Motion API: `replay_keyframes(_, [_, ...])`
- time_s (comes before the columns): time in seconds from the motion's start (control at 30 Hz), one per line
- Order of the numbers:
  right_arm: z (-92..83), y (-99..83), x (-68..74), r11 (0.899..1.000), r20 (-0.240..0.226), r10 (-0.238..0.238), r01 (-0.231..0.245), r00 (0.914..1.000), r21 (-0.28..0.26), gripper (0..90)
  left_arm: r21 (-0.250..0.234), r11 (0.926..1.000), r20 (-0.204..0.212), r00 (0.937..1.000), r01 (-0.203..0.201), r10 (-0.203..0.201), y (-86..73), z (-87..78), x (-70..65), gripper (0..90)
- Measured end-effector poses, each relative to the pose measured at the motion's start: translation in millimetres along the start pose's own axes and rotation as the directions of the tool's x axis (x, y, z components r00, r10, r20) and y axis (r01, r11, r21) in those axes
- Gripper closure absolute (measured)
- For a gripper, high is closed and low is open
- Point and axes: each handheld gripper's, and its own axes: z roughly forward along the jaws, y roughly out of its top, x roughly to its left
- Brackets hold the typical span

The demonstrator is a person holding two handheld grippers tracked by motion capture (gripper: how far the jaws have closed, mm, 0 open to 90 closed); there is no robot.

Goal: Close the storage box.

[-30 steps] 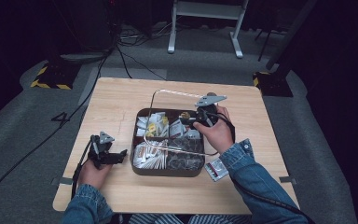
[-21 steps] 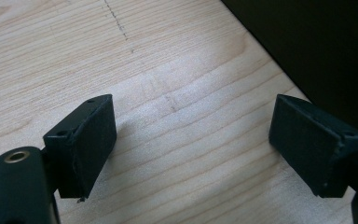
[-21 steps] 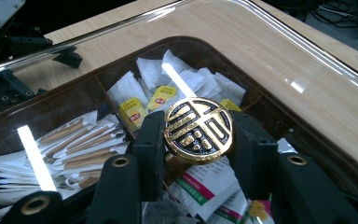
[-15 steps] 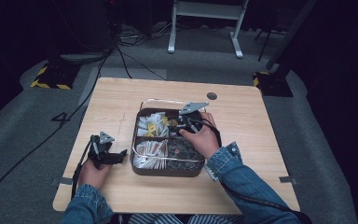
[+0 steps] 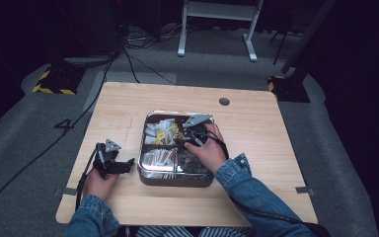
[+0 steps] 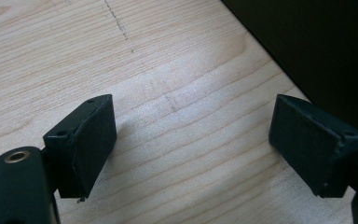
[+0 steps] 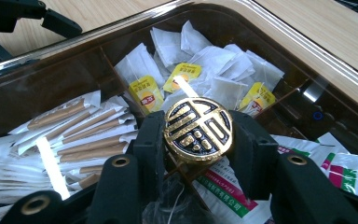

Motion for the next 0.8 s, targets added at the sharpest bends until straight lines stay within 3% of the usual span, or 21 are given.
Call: replay_keyframes(0.8, [3.3, -6.9, 6.9, 1.0, -0.011, 0.004, -0.004, 0.9999, 0.023, 59.0, 0.0, 1.0, 0.0, 1.0, 0.0, 0.0, 0.0, 0.0, 0.0, 15.3])
